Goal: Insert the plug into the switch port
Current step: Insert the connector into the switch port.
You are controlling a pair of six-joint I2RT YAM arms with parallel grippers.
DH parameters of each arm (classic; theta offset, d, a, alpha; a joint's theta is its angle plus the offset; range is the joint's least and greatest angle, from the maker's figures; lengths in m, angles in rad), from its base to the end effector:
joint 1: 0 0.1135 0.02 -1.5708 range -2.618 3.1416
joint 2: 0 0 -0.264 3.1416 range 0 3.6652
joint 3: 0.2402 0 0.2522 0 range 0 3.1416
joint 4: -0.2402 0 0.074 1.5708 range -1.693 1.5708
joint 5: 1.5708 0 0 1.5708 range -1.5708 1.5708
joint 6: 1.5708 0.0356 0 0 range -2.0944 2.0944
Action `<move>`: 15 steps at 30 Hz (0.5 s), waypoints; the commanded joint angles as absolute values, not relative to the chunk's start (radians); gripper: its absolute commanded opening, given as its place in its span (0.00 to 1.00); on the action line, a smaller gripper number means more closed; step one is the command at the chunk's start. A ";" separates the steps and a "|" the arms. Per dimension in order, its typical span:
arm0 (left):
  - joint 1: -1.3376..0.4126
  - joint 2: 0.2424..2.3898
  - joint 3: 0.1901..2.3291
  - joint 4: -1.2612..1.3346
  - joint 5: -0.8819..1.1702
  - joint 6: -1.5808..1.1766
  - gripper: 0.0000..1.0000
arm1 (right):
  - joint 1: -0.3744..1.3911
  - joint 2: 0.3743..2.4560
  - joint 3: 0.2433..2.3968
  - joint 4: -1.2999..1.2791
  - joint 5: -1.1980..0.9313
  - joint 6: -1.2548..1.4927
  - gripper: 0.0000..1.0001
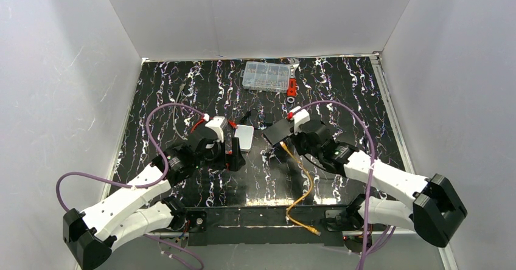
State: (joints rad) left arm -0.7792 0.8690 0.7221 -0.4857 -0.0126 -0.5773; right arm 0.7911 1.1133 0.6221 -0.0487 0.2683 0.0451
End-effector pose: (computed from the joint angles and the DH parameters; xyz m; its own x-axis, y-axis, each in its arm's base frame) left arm 0.1348 -0.1325 0.2738 -0.7320 -0.0440 -0.6799 0.3532 0.8289 -0.4339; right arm 0.1759 0.1645 0.2320 -0.3848 -0.3273 -0.8630 -0.5090 0.8552 -0.0975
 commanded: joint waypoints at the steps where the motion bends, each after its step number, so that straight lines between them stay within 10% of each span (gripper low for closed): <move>1: -0.779 0.853 0.695 -0.483 -0.003 -0.576 0.98 | 0.775 1.155 0.655 0.015 0.111 0.003 0.01; 15: -0.779 0.859 0.689 -0.466 0.000 -0.565 0.98 | 0.771 1.366 0.681 0.002 -0.074 0.071 0.01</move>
State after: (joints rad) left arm -0.7792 0.8684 0.6959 -0.4695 -0.0029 -0.5771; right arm 0.7742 1.3270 0.6257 -0.0507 0.0032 0.0498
